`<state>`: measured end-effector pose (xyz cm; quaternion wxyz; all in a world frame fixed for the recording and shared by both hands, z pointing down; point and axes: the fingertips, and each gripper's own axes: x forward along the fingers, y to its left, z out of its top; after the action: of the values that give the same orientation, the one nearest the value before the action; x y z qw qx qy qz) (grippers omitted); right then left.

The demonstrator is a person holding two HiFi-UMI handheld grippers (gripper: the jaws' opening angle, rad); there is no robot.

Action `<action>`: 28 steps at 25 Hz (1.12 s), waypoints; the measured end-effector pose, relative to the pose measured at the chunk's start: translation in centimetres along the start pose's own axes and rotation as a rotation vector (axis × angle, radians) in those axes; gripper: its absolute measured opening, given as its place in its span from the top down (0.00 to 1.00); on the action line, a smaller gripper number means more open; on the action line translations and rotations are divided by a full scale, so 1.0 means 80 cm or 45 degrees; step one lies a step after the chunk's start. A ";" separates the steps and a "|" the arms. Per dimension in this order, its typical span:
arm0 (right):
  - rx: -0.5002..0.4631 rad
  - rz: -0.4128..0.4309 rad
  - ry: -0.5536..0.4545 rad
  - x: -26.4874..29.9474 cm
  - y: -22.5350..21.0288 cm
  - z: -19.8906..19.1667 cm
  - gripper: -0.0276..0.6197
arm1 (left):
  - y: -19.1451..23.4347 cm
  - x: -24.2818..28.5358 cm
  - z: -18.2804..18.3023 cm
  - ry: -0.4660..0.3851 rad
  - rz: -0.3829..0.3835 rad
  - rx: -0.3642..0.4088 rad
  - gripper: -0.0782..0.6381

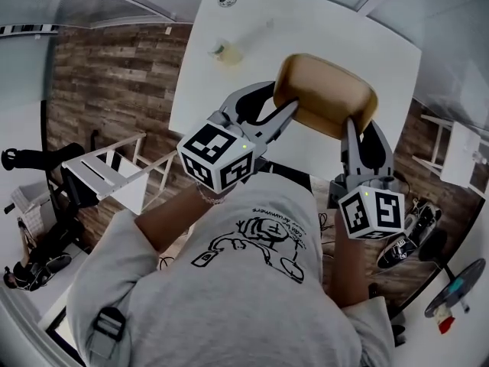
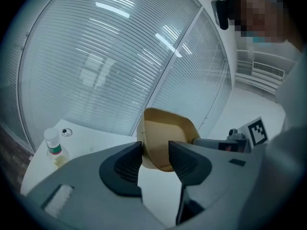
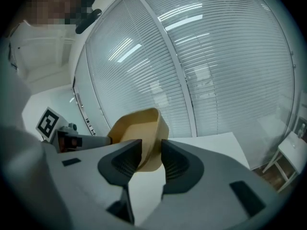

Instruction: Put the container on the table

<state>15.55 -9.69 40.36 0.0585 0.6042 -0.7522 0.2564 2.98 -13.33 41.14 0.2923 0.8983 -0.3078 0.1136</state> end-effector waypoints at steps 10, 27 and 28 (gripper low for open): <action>0.018 -0.007 0.057 0.011 -0.005 -0.035 0.78 | 0.017 0.008 -0.033 0.043 0.010 -0.039 0.66; 0.076 -0.030 0.178 0.041 -0.039 -0.117 0.78 | 0.050 0.042 -0.114 0.147 0.031 -0.112 0.66; 0.080 -0.032 0.185 0.044 -0.041 -0.122 0.78 | 0.052 0.044 -0.119 0.153 0.033 -0.115 0.66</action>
<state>15.55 -8.75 51.21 0.0972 0.5949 -0.7300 0.3221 2.91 -12.07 52.02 0.3491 0.8716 -0.3062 0.1572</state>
